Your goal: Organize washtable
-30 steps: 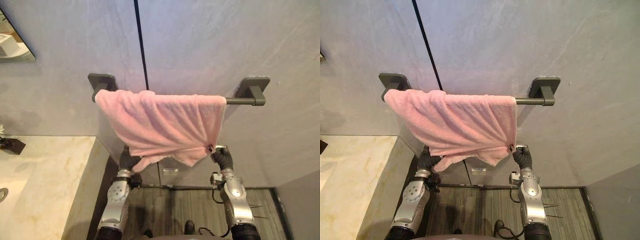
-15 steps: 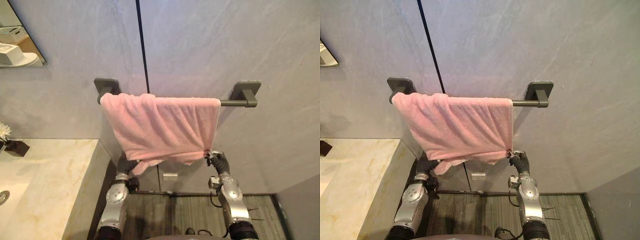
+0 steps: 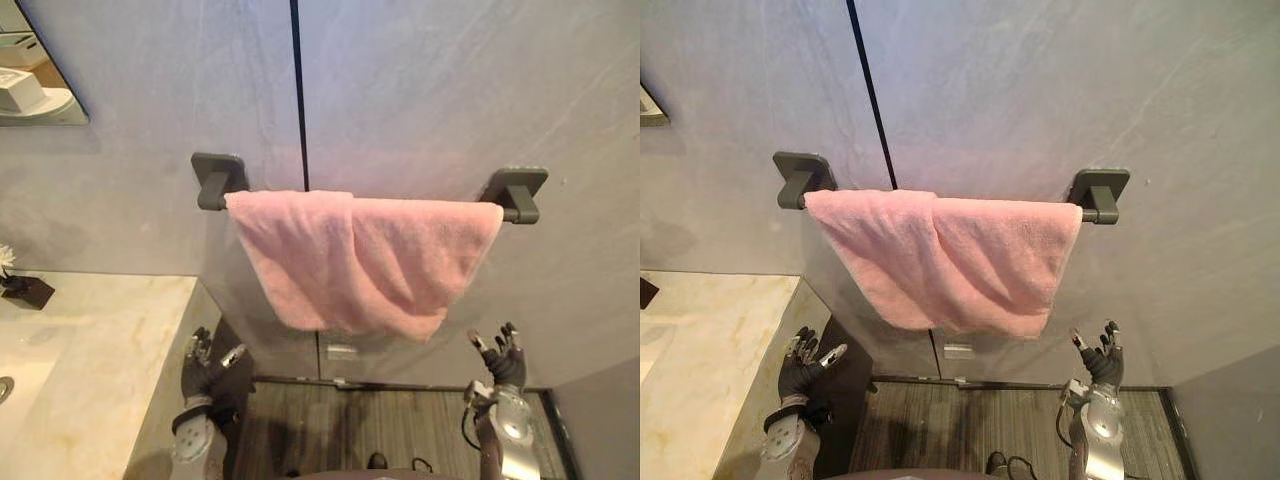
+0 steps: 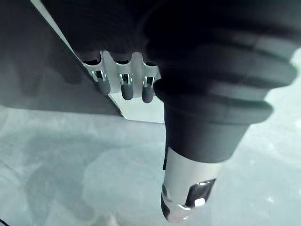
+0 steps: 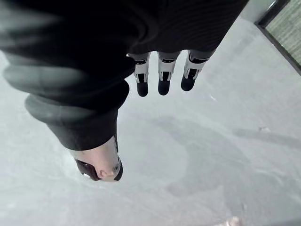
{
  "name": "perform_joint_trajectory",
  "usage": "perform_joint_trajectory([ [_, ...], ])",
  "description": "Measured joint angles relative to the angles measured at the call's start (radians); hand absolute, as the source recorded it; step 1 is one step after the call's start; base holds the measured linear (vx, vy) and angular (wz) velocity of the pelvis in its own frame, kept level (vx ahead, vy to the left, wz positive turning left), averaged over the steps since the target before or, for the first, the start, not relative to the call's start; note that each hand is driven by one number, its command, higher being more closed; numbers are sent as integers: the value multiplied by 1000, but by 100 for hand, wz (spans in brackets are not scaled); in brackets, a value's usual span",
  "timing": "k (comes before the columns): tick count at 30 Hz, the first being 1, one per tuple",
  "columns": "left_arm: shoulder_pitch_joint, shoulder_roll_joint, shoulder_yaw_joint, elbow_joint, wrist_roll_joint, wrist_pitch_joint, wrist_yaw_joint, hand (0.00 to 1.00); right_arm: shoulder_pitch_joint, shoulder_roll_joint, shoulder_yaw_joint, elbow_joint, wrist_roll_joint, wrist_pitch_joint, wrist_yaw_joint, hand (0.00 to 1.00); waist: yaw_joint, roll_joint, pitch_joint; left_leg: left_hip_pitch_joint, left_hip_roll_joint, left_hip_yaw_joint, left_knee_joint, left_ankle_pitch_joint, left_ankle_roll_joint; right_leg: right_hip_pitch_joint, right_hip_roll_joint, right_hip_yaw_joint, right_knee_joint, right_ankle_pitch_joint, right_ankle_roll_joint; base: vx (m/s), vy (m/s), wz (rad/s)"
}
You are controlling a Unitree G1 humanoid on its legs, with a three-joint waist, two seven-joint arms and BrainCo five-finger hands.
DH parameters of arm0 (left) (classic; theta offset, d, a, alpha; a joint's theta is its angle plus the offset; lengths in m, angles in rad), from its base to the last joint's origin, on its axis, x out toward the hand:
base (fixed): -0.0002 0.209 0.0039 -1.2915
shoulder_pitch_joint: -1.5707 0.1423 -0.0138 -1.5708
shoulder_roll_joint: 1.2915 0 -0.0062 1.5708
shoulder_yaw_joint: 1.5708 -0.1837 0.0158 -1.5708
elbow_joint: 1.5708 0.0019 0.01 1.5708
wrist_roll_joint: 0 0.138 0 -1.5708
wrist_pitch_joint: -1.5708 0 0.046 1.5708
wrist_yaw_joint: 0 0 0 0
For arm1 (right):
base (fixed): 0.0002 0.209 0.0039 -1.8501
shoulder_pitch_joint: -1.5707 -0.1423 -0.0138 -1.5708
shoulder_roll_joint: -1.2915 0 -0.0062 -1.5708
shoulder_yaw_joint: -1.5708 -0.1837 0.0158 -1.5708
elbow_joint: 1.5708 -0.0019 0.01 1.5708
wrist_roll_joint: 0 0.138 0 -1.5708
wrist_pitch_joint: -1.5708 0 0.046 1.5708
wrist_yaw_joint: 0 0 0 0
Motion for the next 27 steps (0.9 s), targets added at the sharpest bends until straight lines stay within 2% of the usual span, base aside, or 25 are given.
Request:
perform_joint_trajectory([
  [5, 1, -22, 2, -49, -26, -1, 0, 0, 39, 2, -2, -83, 0, -4, -16, 0, 7, 5, -3, 3, 9, 1, 30, -20, -5, 6, 1, -5, 30, -26, -1, -18, -3, 2],
  [9, 1, -25, 8, -52, -28, -1, 2, 0, 43, 2, -23, -86, 1, -5, -17, 0, 20, 8, -4, 3, 12, 0, 32, -22, -7, 6, 4, -6, 33, -30, -4, 0, 0, 0],
  [12, 2, -29, 9, -122, -28, -1, 5, 0, 45, 2, -45, -120, 1, -1, -24, 0, 20, 9, -4, 5, 12, -2, 34, -22, -8, 5, 4, -10, 46, -41, -2, -8, -4, 3],
  [14, 2, -29, 12, -218, -26, -2, 21, 0, 43, 1, -68, -209, 1, -4, -40, 0, 20, 10, -5, 4, 12, -3, 37, -22, -8, 6, 3, -9, 46, -41, -2, 0, 0, 0],
  [18, -25, -27, 76, -437, -25, -53, 44, 0, 8, -1, -125, -422, 1, -49, -58, 0, 17, 13, -7, 4, 11, -4, 46, -23, -8, 6, 2, -7, 51, -41, -2, -42, -3, -1],
  [22, -60, -7, 74, -588, -27, -104, 41, 0, -54, -8, -108, -581, 1, -102, -48, 0, 17, 24, -14, 9, 11, -4, 47, -23, -7, 6, 2, -5, 59, -41, -2, -58, -3, -2],
  [25, -95, 25, 43, -687, -52, -143, 21, 0, -114, -44, 11, -688, 1, -138, -2, 0, 15, 29, -18, 15, 11, 0, 48, -24, -6, 8, 4, 3, 62, -41, -3, -68, -3, -6],
  [27, -121, 55, -18, -747, -81, -166, -15, 0, -170, -81, 132, -733, 12, -167, 60, 0, 15, 29, -19, 15, 11, 2, 50, -24, -6, 8, 4, 6, 62, -39, -5, -53, -5, -4],
])
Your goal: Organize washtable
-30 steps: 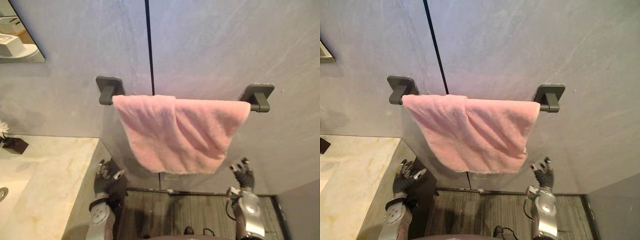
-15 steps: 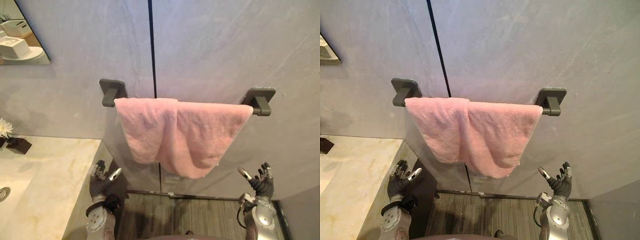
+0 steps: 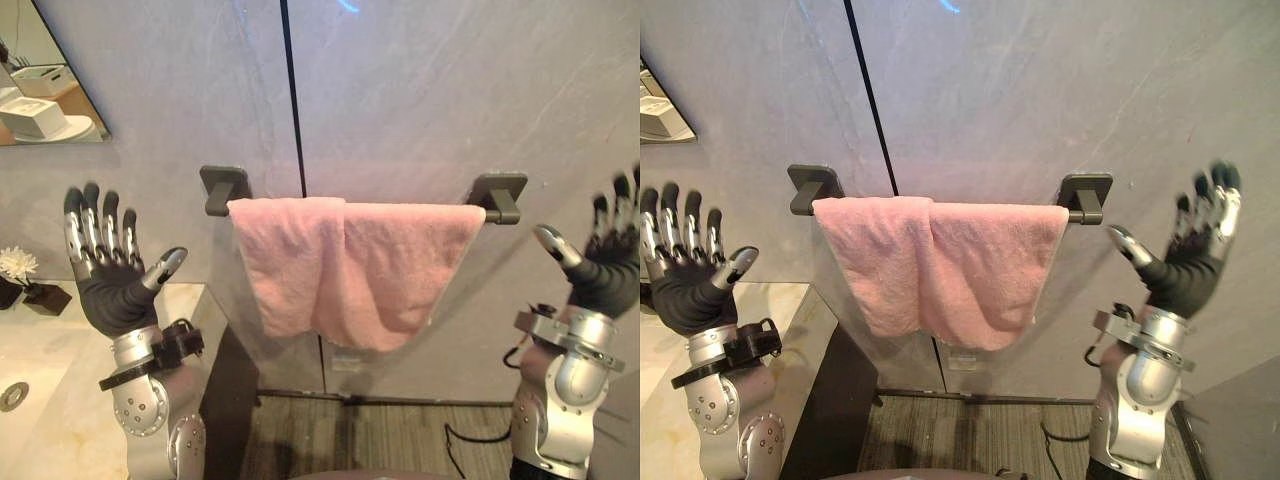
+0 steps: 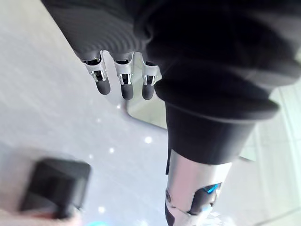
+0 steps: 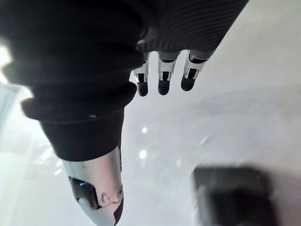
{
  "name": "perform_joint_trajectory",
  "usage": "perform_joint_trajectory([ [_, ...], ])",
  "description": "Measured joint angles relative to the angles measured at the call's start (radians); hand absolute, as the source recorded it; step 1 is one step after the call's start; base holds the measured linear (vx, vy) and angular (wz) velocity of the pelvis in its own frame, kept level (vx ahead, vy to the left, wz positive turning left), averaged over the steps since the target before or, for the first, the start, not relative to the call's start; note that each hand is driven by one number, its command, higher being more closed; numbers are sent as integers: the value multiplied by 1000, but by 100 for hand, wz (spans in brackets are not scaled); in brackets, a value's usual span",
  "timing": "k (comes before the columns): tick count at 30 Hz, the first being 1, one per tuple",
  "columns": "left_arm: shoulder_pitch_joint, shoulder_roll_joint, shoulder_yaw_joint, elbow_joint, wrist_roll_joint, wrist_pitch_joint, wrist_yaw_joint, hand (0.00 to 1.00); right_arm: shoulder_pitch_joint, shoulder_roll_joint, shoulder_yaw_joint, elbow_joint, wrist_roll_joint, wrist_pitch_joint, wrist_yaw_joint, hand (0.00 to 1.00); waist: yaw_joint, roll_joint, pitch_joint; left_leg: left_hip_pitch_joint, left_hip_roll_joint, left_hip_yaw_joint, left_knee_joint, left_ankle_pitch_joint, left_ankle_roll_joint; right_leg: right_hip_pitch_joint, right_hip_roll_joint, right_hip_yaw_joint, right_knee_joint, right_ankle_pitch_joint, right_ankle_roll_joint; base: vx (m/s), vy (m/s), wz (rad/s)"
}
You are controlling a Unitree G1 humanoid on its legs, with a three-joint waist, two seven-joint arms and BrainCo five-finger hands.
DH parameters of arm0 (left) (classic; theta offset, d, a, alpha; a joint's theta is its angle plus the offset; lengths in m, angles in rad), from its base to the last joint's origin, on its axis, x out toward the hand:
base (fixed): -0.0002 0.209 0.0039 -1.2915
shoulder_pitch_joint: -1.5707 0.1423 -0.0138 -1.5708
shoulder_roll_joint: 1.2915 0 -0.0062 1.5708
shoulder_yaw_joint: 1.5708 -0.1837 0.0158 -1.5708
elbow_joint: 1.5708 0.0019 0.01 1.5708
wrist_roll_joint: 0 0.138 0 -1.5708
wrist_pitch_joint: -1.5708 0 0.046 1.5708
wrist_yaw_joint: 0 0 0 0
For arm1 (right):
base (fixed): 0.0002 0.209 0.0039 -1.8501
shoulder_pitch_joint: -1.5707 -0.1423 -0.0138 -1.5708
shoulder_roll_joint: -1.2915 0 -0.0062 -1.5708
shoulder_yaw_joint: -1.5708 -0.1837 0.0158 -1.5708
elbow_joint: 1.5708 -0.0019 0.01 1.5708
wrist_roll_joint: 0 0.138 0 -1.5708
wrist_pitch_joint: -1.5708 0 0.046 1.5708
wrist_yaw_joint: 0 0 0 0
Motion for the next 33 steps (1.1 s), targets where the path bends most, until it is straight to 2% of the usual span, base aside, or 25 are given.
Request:
perform_joint_trajectory([
  [4, -54, 78, -157, -11, -67, -9, -99, 0, -88, -66, 171, -1, 41, -11, 111, 0, 5, -3, -2, 1, -2, 1, 2, 0, 0, 1, 1, 3, 0, 4, -1, -41, -1, -2],
  [6, -95, 157, -299, -2, -108, -1, -179, 0, -143, -128, 299, 0, 60, -10, 187, 0, 5, -5, -5, 2, -3, 2, 2, 0, 0, 1, 1, 3, -1, 6, -2, 0, 0, 0],
  [7, -108, 176, -327, 5, -116, 1, -201, 0, -153, -142, 322, 0, 69, -10, 205, 0, 5, -6, -5, 2, -3, 2, 2, 0, 0, 1, 1, 3, -1, 7, -2, 0, 0, 0],
  [9, -153, 257, -422, 39, -166, 20, -275, 0, -181, -198, 398, 3, 107, -7, 261, 0, 4, -8, -8, 5, -4, 3, 2, 1, 1, 1, 2, 3, -1, 7, -2, 0, 0, 0],
  [10, -182, 333, -484, 80, -203, 48, -346, 0, -202, -253, 455, 13, 147, 0, 313, 0, 3, -7, -9, 5, -5, 5, 2, 1, 1, 1, 2, 5, -2, 8, -2, -20, 2, -4],
  [11, -188, 362, -504, 96, -210, 57, -368, 0, -210, -275, 477, 22, 160, 3, 331, 0, 2, -7, -10, 5, -5, 7, 2, 1, 1, 1, 2, 7, -2, 9, -2, -46, 4, -11],
  [12, -190, 445, -548, 134, -221, 88, -423, 0, -234, -351, 536, 47, 199, 18, 381, 0, -3, -6, -12, 5, -5, 15, 1, 1, 1, 1, 3, 12, -4, 12, -2, -54, 2, -10],
  [13, -189, 496, -566, 158, -227, 98, -449, 0, -237, -407, 562, 62, 221, 25, 405, 0, -10, -6, -12, 5, -4, 16, 1, 1, 1, 1, 4, 13, -7, 14, -2, -56, 0, -9],
  [14, -186, 519, -567, 166, -231, 102, -460, 0, -237, -435, 568, 78, 230, 27, 414, 0, -13, -7, -12, 4, -4, 16, 0, 1, 1, 1, 4, 13, -9, 16, -2, -44, -5, -5],
  [15, -174, 576, -568, 184, -233, 119, -485, 0, -237, -505, 593, 113, 256, 42, 446, 0, -17, -7, -12, 3, -5, 20, 0, 1, 1, 1, 6, 17, -18, 22, -2, -34, -3, -9],
  [17, -159, 632, -574, 232, -233, 145, -530, 0, -217, -590, 632, 161, 269, 67, 497, 0, -17, -6, -12, -2, -4, 26, -1, 1, 1, 1, 7, 23, -35, 35, -2, -41, -2, -10],
  [20, -135, 618, -565, 278, -212, 148, -531, 0, -159, -597, 635, 216, 257, 70, 504, 0, -16, -6, -12, -12, -6, 27, 0, 1, 1, 0, 8, 26, -56, 49, -3, -20, -1, -3],
  [22, -121, 564, -531, 309, -174, 145, -519, 0, -121, -584, 623, 289, 219, 86, 494, 0, -15, -5, -11, -14, -8, 27, -1, 1, 1, 0, 8, 26, -61, 51, -2, 0, 0, 0],
  [24, -119, 461, -466, 358, -99, 142, -457, 0, -84, -521, 582, 353, 127, 95, 466, 0, -10, -1, -10, -15, -9, 26, -4, 1, 1, -1, 10, 26, -63, 51, -3, 0, 0, 0],
  [25, -116, 442, -455, 369, -87, 142, -445, 0, -82, -506, 576, 354, 105, 98, 460, 0, -11, 0, -9, -16, -9, 26, -5, 1, 1, -2, 10, 26, -63, 51, -3, 0, 0, 0],
  [27, -94, 329, -385, 394, -7, 129, -388, 0, -58, -417, 511, 383, 14, 99, 421, 0, -15, 2, -9, -20, -8, 26, -6, 1, 1, -7, 12, 25, -64, 51, -3, 0, 0, 0],
  [30, -86, 248, -330, 413, 61, 124, -333, 0, -33, -350, 443, 413, -43, 103, 385, 0, -12, 2, -9, -32, -9, 22, -5, 2, 2, -22, 11, 21, -64, 51, -3, 11, 1, 3],
  [31, -83, 209, -303, 437, 113, 121, -294, 0, -19, -322, 414, 431, -82, 103, 360, 0, -11, 3, -10, -31, -9, 21, -5, 2, 2, -21, 11, 18, -64, 51, -3, 30, 7, 4],
  [33, -82, 174, -277, 460, 176, 122, -248, 0, -2, -296, 381, 436, -121, 104, 335, 0, -10, 4, -9, -32, -9, 19, -5, 2, 2, -21, 10, 15, -64, 51, -3, 1, 6, 4],
])
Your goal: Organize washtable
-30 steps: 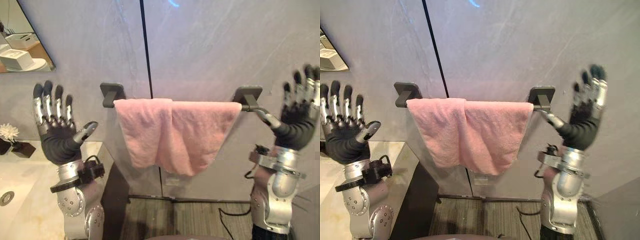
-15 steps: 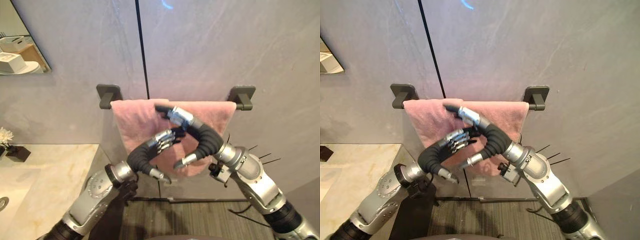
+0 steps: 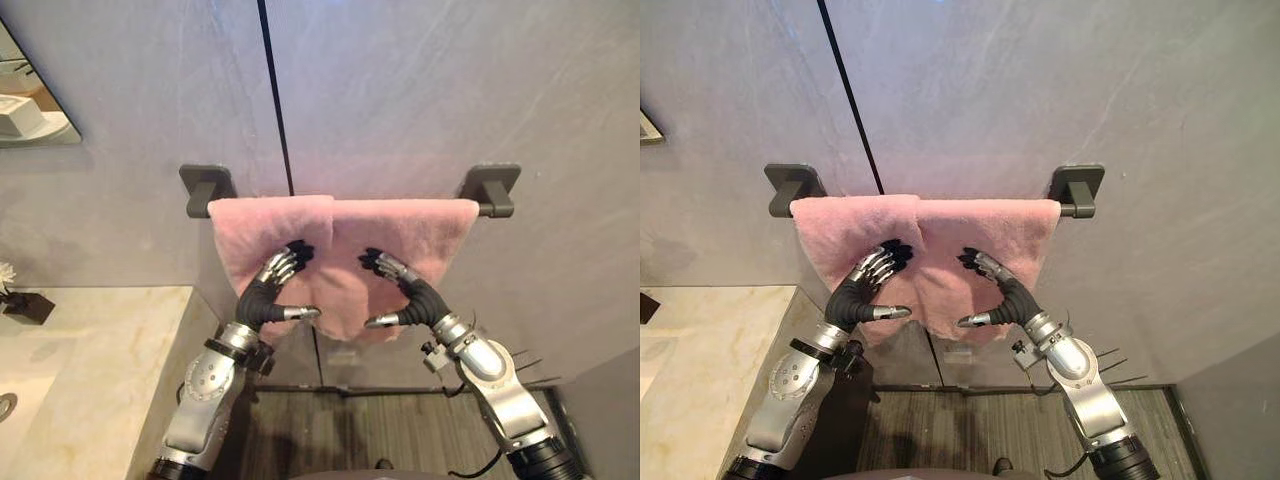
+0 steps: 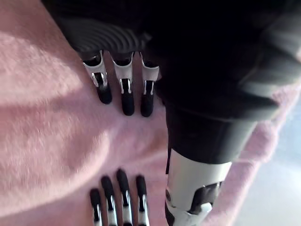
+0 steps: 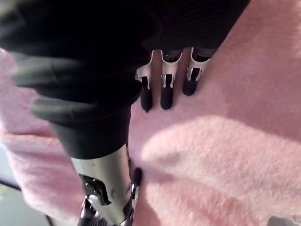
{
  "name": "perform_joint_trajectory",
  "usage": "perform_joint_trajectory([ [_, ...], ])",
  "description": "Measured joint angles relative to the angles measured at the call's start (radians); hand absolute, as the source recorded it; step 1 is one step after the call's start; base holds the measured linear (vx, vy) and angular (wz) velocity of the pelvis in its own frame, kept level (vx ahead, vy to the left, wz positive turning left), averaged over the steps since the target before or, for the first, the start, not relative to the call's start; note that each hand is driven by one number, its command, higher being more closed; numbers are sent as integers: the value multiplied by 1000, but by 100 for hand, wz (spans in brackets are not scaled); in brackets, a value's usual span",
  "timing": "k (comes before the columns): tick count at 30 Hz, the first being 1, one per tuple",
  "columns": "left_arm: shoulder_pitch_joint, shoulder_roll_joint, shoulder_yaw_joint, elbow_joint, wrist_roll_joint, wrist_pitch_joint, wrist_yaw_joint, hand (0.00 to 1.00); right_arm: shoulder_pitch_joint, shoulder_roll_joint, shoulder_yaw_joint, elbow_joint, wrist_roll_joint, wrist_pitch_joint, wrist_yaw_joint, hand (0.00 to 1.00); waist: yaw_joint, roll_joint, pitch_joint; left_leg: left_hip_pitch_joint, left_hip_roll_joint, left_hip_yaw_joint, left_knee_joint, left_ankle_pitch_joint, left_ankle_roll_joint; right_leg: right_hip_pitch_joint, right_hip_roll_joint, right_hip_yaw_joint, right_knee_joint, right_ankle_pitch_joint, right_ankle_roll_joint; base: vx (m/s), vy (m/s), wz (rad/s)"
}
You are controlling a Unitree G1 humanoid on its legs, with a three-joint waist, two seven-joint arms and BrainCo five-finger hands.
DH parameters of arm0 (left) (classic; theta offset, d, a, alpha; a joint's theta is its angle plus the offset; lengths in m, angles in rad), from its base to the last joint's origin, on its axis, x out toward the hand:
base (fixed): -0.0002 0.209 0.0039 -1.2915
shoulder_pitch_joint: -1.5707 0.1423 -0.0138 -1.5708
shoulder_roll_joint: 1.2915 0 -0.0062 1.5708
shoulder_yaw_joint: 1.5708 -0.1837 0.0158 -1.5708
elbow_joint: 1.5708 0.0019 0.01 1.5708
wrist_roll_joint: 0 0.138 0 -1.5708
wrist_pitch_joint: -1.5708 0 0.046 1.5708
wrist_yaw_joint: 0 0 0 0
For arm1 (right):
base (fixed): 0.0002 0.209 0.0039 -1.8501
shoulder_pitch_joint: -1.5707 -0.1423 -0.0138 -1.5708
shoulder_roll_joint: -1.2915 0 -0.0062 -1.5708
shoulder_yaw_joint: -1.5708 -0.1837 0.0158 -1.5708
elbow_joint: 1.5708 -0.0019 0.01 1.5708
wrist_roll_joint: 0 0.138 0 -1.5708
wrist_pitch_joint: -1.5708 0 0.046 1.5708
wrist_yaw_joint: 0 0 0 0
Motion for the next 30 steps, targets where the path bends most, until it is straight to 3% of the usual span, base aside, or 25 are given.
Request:
perform_joint_trajectory([
  [3, 13, -40, 43, 22, 102, 1, 71, 0, 39, 70, -73, 1, -41, 0, -48, 0, 3, 0, 0, -2, -2, -6, 0, 0, 0, 0, -2, -5, 0, 0, 0, -32, 3, 4],
  [6, 33, -61, 79, 23, 134, 2, 99, 0, 58, 98, -112, 0, -49, 1, -69, 0, 1, -3, 3, -10, -4, -9, -1, 0, 1, 0, -4, -6, -1, -1, 1, -60, 2, 2],
  [16, 96, -150, 194, 2, 159, 3, 176, 0, 178, 233, -296, -83, -57, 2, -126, 0, -3, -17, 9, -36, -7, -13, -2, 0, 1, -32, -8, -8, -1, -3, 4, -10, 1, 1],
  [24, 196, -205, 254, -135, 199, -1, 200, 0, 296, 327, -394, -176, -57, 1, -167, 0, -10, -26, 12, -36, -1, -9, -1, -3, 3, -31, -11, -3, -1, -3, 4, -20, -1, -1],
  [30, 276, -226, 256, -134, 195, -10, 195, 0, 371, 352, -434, -174, -88, 2, -172, 0, -10, -26, 13, -39, 2, -6, -2, -4, 5, -32, -12, 0, -1, -4, 5, -38, -2, -1],
])
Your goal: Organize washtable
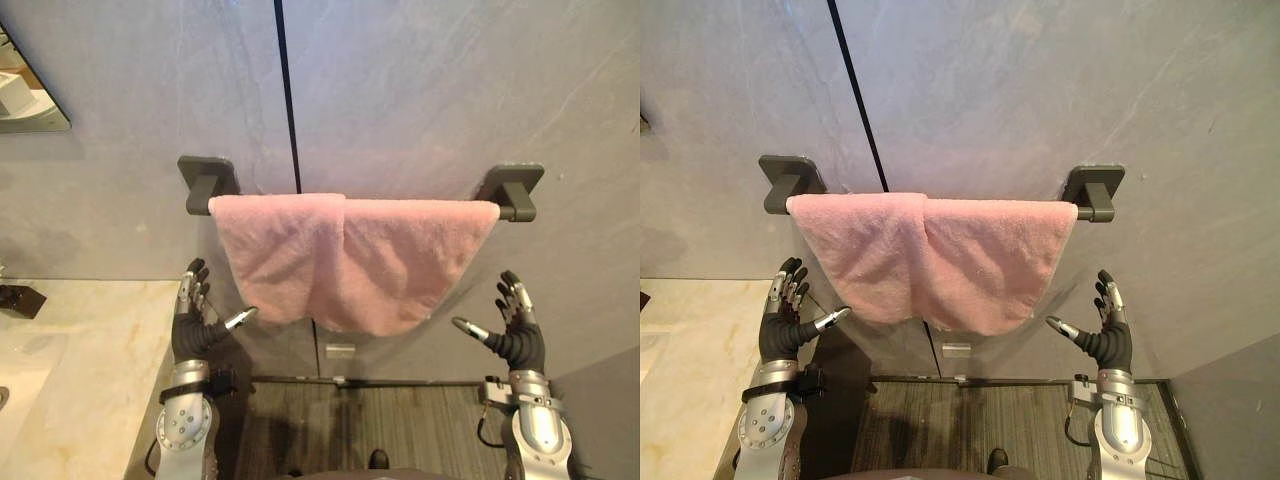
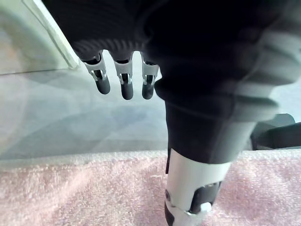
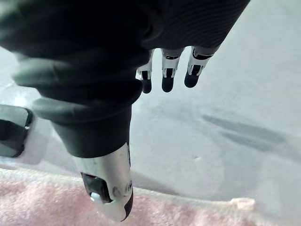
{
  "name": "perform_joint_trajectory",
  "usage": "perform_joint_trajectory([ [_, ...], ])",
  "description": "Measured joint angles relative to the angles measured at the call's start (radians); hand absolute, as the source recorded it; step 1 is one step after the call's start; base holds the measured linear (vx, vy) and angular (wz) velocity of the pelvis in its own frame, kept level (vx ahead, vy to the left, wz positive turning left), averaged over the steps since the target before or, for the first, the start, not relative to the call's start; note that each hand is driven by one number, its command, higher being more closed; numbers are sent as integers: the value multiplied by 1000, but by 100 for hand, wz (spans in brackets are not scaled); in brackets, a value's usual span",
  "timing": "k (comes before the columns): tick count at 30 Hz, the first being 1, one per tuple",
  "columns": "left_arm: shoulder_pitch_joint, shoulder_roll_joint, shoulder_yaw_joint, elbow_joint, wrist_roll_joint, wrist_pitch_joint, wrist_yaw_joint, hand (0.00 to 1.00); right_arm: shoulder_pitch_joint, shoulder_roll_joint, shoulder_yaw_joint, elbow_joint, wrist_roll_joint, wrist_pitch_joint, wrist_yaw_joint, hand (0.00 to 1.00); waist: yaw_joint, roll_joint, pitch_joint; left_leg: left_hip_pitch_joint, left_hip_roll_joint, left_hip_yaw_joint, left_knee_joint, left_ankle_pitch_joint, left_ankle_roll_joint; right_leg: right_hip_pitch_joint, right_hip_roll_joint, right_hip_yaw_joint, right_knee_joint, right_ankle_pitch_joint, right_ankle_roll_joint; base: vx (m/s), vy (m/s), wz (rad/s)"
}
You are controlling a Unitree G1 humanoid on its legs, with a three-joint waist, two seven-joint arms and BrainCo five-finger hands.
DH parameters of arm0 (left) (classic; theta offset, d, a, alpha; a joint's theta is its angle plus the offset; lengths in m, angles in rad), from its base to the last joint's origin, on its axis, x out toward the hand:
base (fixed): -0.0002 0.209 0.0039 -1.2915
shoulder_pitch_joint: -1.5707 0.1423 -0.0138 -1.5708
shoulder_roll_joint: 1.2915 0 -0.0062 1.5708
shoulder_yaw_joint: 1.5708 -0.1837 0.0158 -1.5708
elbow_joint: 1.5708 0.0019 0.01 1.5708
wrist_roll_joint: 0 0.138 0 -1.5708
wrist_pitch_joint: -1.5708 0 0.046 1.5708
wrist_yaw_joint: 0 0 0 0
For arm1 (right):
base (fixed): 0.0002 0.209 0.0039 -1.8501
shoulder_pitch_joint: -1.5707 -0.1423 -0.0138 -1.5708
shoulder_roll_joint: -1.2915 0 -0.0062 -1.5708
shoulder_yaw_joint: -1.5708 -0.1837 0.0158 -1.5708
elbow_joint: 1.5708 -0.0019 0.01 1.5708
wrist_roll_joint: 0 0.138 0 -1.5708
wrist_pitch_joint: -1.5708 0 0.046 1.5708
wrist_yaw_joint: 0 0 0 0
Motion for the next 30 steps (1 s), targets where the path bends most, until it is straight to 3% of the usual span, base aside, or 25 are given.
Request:
perform_joint_trajectory([
  [10, 35, 0, -2, 321, -21, 18, -46, 0, 36, -1, -26, 239, -49, 17, -40, 0, 2, -2, -1, 4, 6, 16, 2, -5, -2, 0, 0, -2, 11, -13, 2, 0, 0, 0],
  [15, 22, 51, -3, 540, 51, 32, -39, 0, -21, -48, 18, 528, -106, 16, -72, 0, 4, -6, -9, 14, 9, 30, 7, -11, -5, 0, 1, 3, 29, -25, 3, -6, 3, -4],
  [22, -20, 97, 1, 806, 91, 57, 1, 0, -71, -84, 24, 782, -146, 20, -85, 0, 28, -6, -12, 23, 12, 66, 8, -14, -10, -16, 4, 36, 46, -24, 3, -37, 0, -15],
  [24, -25, 104, 3, 833, 102, 59, 16, 0, -102, -97, 36, 812, -145, 22, -87, 0, 31, -11, -3, -1, 16, 93, 19, -16, -12, -64, 6, 59, 79, -26, 1, -100, -8, -44],
  [28, -116, 155, 4, 862, 119, 66, 52, 0, -204, -112, 93, 839, -145, 29, -113, 0, 39, -36, 58, -174, 37, 129, 166, -28, -5, -286, -1, 118, 275, -41, 12, -180, -46, -29],
  [30, -145, 153, 20, 862, 119, 65, 67, 0, -213, -114, 101, 842, -145, 39, -113, 0, 47, -31, 71, -205, 60, 129, 197, -31, 2, -328, -8, 134, 416, -113, 8, -129, -36, 27],
])
